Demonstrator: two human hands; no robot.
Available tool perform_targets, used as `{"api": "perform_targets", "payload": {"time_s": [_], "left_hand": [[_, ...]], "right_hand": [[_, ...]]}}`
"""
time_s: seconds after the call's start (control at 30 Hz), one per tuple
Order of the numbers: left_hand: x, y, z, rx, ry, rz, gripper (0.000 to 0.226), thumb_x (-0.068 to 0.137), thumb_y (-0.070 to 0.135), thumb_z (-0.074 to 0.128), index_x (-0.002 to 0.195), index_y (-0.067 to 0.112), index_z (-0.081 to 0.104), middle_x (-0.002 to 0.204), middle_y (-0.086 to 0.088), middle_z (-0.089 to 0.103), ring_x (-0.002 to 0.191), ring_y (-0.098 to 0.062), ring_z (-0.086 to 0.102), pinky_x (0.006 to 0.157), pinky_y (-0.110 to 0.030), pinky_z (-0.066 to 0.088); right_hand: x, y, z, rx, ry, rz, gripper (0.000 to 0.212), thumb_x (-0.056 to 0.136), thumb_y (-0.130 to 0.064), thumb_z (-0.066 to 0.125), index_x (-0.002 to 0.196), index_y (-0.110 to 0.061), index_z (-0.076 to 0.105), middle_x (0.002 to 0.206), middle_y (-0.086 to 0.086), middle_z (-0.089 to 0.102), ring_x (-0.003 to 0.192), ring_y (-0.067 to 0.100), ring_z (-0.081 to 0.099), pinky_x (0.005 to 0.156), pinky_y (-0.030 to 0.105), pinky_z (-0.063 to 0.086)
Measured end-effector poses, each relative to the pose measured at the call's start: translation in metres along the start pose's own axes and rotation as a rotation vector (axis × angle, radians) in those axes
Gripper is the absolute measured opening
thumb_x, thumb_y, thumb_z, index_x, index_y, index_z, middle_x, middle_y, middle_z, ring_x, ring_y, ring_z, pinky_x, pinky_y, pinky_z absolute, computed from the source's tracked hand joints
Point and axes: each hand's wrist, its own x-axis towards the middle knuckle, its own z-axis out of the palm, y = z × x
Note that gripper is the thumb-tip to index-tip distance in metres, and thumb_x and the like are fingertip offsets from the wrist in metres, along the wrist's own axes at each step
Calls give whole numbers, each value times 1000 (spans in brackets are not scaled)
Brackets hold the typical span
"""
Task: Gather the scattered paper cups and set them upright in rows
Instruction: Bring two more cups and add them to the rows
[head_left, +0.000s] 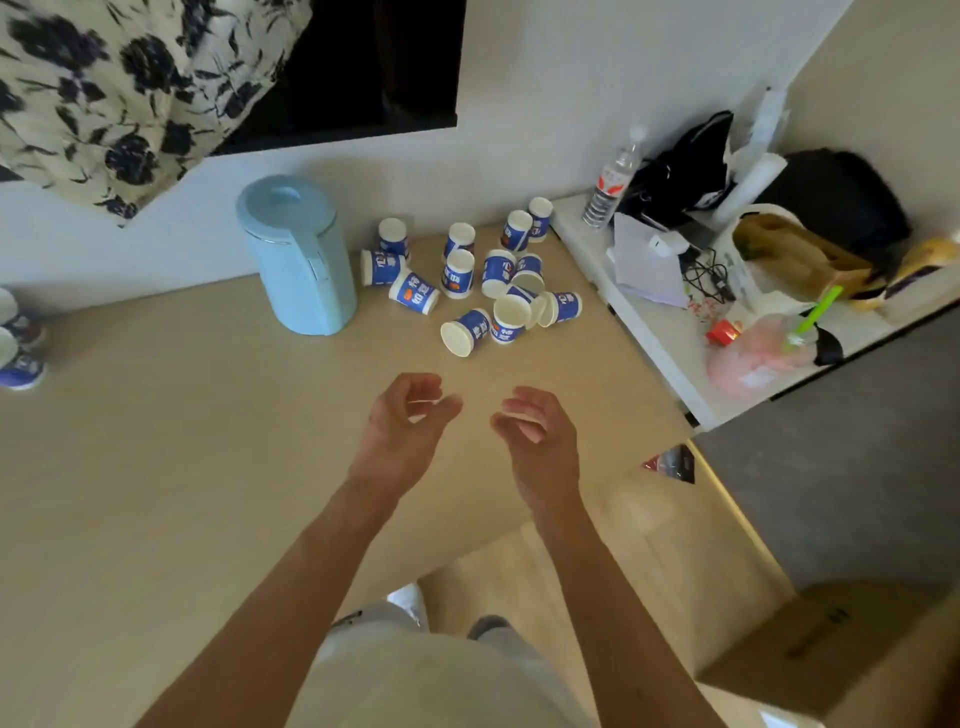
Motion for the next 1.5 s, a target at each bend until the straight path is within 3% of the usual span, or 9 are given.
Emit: {"api": "perform_targets", "payload": {"time_s": [0.1, 0.2, 0.43, 0.63, 0.87, 1.13, 1.3, 1.43, 1.5], "left_hand": [[11, 7, 5, 10, 51, -30, 27, 88, 31, 74, 112, 21, 66, 110, 7, 69, 98, -8, 66, 72, -17, 45], [20, 8, 11, 3, 120, -79, 26, 88, 30, 74, 111, 20, 66, 110, 7, 69, 100, -12, 67, 75, -20, 47], [37, 9, 33, -7, 334, -180, 25, 88, 34, 73, 109, 23, 65, 116, 7, 66, 105, -11, 65, 87, -31, 53], [43, 13, 56, -10, 464, -251, 26, 88, 34, 73, 110, 22, 66, 115, 7, 67, 104, -12, 65, 92, -38, 54], [40, 10, 78, -24, 544, -313, 27, 89, 33, 72, 112, 20, 66, 115, 7, 68, 104, -12, 66, 91, -33, 54], [39, 10, 86, -24, 594, -354, 28, 91, 33, 70, 115, 20, 65, 116, 8, 68, 105, -11, 65, 85, -28, 51], [46, 3, 91, -8, 586, -361, 31, 89, 33, 73, 116, 22, 64, 115, 8, 67, 105, -12, 66, 86, -31, 52], [52, -5, 97, 80, 579, -351, 51, 81, 30, 81, 125, 22, 58, 118, 7, 64, 107, -12, 62, 89, -32, 53], [56, -5, 101, 120, 550, -333, 63, 77, 29, 84, 132, 21, 53, 122, 5, 62, 110, -13, 60, 94, -37, 53]], "right_hand": [[33, -2, -1, -112, -102, -18, 36, 85, -3, 76, 115, -17, 62, 107, 4, 70, 88, 1, 69, 79, 14, 51], [76, -6, 2, -320, -207, -100, 41, 84, -8, 77, 120, -17, 60, 113, 0, 66, 98, 11, 67, 85, 17, 50], [197, 3, 33, -975, -544, -480, 57, 79, -7, 73, 132, -14, 54, 129, 6, 57, 119, 28, 54, 99, 45, 46], [267, 34, 50, -1461, -745, -884, 56, 84, -18, 72, 136, -18, 50, 132, 4, 57, 126, 27, 50, 105, 38, 38], [299, 54, 66, -1633, -826, -1003, 61, 80, -20, 77, 135, -18, 50, 131, 4, 58, 130, 27, 46, 115, 44, 30], [306, 64, 76, -1620, -894, -1061, 58, 78, -21, 78, 129, -21, 51, 124, 1, 64, 122, 24, 53, 104, 39, 35], [292, 55, 70, -1393, -948, -929, 68, 72, -43, 82, 127, -17, 53, 125, 2, 62, 120, 25, 54, 101, 40, 39], [269, 20, 55, -609, -1091, -165, 56, 73, -29, 89, 118, -14, 62, 112, 0, 68, 105, 21, 65, 86, 32, 53], [259, 4, 43, -389, -1162, 40, 47, 77, -21, 88, 118, -16, 64, 108, -2, 73, 103, 16, 70, 78, 22, 54]]}}
